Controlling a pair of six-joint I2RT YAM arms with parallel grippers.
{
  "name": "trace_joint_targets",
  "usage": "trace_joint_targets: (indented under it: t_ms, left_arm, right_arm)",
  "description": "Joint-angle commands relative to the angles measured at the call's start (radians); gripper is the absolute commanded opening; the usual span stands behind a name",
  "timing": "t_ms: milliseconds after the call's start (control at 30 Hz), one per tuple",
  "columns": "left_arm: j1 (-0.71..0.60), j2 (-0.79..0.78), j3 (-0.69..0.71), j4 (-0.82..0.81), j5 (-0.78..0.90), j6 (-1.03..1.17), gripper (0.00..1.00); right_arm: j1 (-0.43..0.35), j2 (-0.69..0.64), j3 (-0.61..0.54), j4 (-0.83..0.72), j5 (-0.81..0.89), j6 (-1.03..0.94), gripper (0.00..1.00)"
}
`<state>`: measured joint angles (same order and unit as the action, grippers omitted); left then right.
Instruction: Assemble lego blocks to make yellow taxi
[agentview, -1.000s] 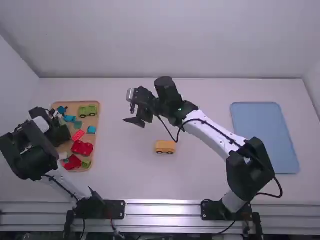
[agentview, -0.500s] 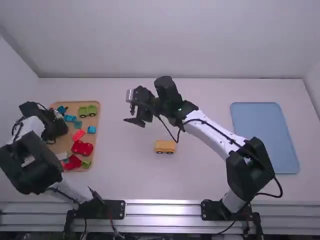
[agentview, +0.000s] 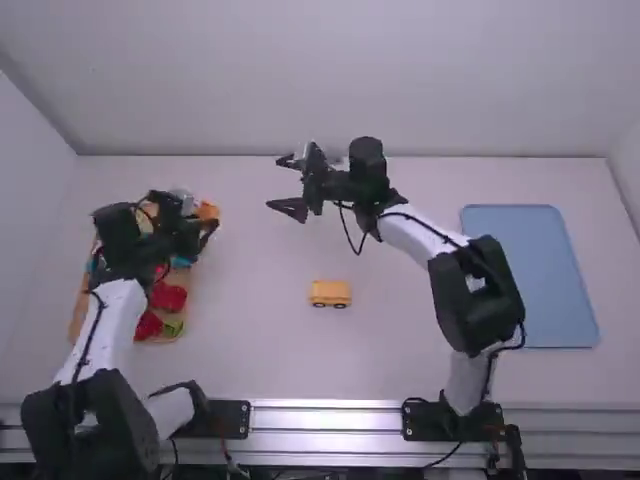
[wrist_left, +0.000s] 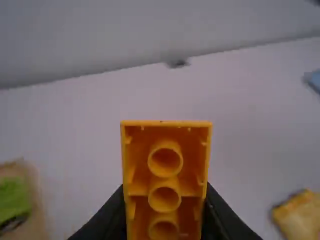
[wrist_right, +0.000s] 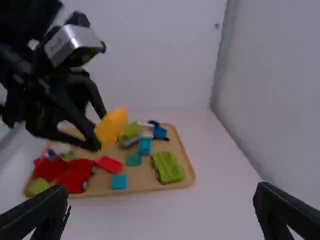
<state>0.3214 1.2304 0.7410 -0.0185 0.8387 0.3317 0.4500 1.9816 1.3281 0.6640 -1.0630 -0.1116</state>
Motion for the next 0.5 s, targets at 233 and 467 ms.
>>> trace_joint_targets:
  t_ms: [233,467]
  left_arm:
    - [-0.231,0.028,-0.005,0.249,0.193,-0.068,0.06]
    - [-0.233,0.095,-0.005,0.377,0.365,-0.078,0.06]
  right_arm:
    - [-0.013,0.014,0.007,0.100,-0.446,0.235,0.99]
    - [-0.012,0.014,0.007,0.122,-0.492,0.243,0.85]
